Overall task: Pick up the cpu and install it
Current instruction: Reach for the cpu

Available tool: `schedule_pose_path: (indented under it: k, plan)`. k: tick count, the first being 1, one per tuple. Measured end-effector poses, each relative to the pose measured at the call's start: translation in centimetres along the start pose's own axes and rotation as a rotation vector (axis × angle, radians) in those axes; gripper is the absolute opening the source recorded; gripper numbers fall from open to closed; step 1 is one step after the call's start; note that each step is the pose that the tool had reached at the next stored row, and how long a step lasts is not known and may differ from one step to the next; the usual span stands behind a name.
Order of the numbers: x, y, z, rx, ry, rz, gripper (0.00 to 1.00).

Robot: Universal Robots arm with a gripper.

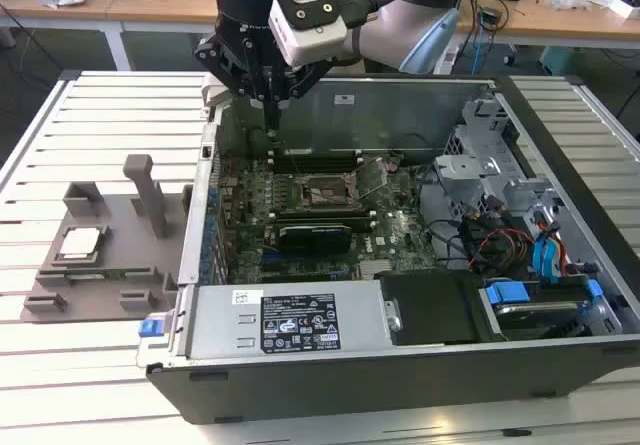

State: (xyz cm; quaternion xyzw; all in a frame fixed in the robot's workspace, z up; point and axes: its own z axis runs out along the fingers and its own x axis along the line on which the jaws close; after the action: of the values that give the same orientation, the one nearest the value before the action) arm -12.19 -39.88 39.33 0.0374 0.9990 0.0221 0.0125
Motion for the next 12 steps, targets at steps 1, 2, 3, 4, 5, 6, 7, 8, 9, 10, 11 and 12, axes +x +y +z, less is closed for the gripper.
schedule_pose_path:
  k: [1,2,3,4,5,6,7,8,9,10,11,12]
  plan:
    - [0.00,0.00,0.00,0.0000,0.0000,0.000,0.11]
    - [0.03,0.00,0.00,0.0000,-0.0001,0.000,0.11]
    - [0.12,-0.01,0.00,-0.0001,-0.0001,0.000,0.11]
    - [0.20,-0.02,0.00,0.0000,0.0000,0.000,0.11]
    - [0.42,-0.03,-0.01,0.0000,0.0000,0.000,0.11]
    - [0.51,-0.04,-0.01,0.0000,0.0000,0.000,0.11]
    - [0.57,-0.04,-0.01,-0.0001,-0.0001,0.000,0.11]
    - [0.73,-0.06,-0.02,0.0000,0.0000,0.000,0.11]
    - [0.85,-0.06,-0.02,0.0000,0.0000,0.000,0.11]
    - [0.95,-0.07,-0.03,0.0000,0.0000,0.000,0.11]
    - [1.01,-0.08,-0.03,0.0000,0.0000,0.000,0.11]
    - [1.11,-0.09,-0.03,0.0001,0.0000,0.000,0.11]
